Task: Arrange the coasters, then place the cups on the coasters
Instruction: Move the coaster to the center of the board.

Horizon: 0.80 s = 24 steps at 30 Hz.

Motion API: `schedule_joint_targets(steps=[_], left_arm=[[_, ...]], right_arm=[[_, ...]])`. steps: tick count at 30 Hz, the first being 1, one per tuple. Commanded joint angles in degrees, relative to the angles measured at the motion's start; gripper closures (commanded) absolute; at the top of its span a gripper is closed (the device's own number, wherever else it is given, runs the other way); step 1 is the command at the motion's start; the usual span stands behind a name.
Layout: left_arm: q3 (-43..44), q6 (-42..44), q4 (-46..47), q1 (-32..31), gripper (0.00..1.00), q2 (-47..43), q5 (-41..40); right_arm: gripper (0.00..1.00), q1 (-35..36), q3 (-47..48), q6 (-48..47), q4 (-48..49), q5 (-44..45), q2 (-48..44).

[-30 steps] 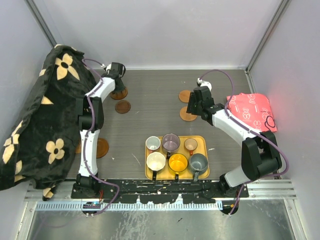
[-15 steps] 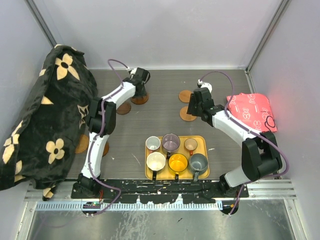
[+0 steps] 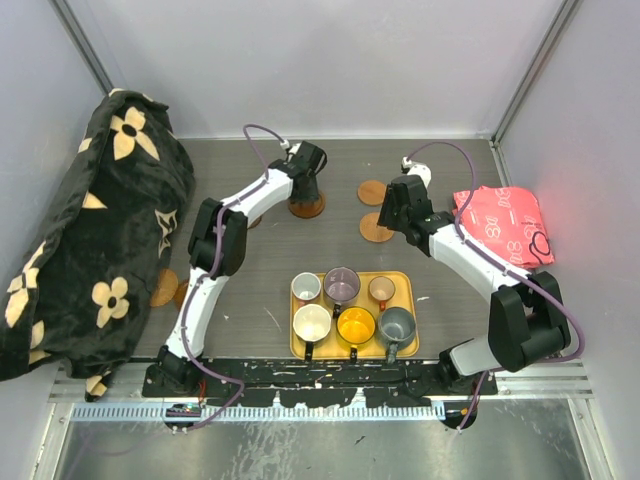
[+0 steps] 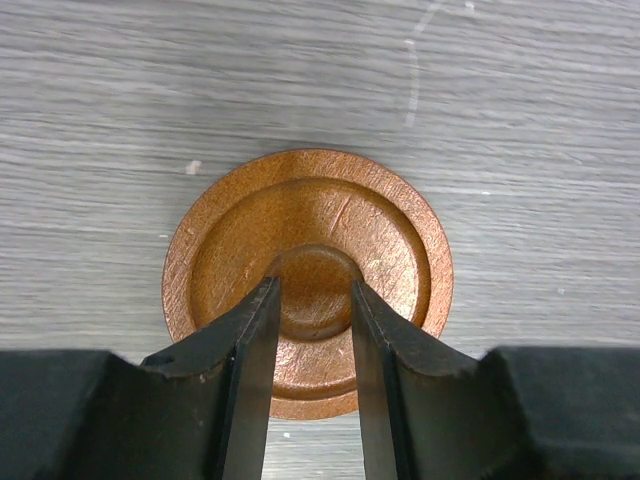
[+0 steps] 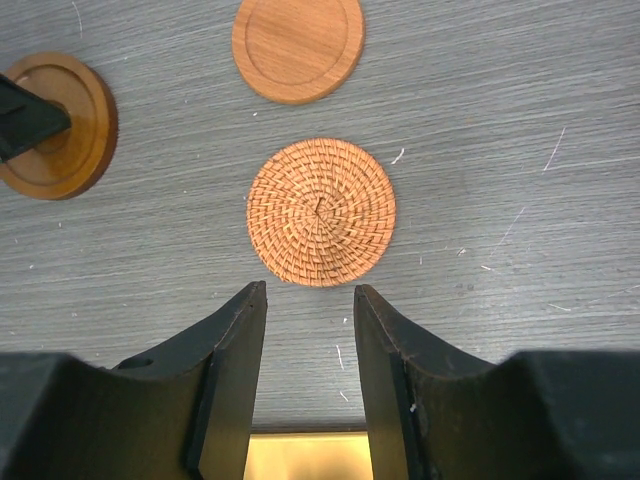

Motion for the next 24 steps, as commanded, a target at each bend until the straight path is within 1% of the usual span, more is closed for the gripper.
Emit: schedule_joint_targets(steps=[1, 10, 18, 24], left_arm=[[5.83, -1.73, -3.48, -2.08, 0.63, 2.86, 3.09], [13.06, -2.43, -5.36, -2.68, 0.63, 7.70, 3.84], [13.53, -3.76, -1.68, -2.70, 0.63, 8.72, 5.10], [15.63, -4.10, -0.80, -2.69, 0.63, 10.71, 5.69]], right_arm=[[0.54, -0.45, -0.22, 0.84, 2.34, 1.43, -2.00], [0.54, -0.86, -0.58, 0.99, 2.62, 1.10, -1.82], [0.54, -1.06, -0.64, 1.06, 3.00, 1.01, -1.13], [0.54, -1.05, -0.64, 1.06, 2.93, 1.04, -0.70]])
